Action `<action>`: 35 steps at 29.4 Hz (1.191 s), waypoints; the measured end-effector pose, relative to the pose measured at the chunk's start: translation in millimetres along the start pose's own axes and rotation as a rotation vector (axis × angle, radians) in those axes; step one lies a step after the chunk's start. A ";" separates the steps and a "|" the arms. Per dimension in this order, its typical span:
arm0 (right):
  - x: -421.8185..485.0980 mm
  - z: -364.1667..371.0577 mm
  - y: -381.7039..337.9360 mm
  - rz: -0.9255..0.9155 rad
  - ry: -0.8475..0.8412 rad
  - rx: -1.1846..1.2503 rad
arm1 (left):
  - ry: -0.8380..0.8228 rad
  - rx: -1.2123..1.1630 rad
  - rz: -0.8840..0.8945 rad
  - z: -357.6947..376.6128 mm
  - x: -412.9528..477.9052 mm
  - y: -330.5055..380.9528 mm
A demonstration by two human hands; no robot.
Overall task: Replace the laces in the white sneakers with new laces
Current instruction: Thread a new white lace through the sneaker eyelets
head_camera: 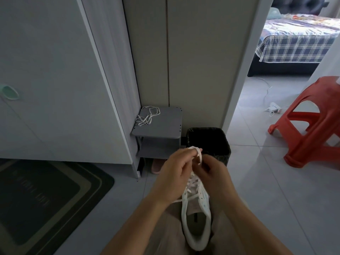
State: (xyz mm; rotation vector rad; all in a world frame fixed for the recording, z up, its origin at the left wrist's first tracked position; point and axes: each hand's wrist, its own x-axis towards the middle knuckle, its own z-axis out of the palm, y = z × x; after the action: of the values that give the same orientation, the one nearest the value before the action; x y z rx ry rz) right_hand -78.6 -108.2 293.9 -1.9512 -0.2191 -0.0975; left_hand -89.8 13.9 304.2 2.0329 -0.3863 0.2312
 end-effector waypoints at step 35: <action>-29.9 -50.3 3.1 0.068 -0.089 0.259 | 0.154 0.112 -0.295 -33.6 -41.5 -34.7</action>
State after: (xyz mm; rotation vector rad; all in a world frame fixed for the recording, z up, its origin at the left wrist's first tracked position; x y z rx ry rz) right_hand -105.5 -159.1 305.1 -1.7048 -0.2126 0.0600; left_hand -115.7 65.9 278.1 2.1345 0.0241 0.2293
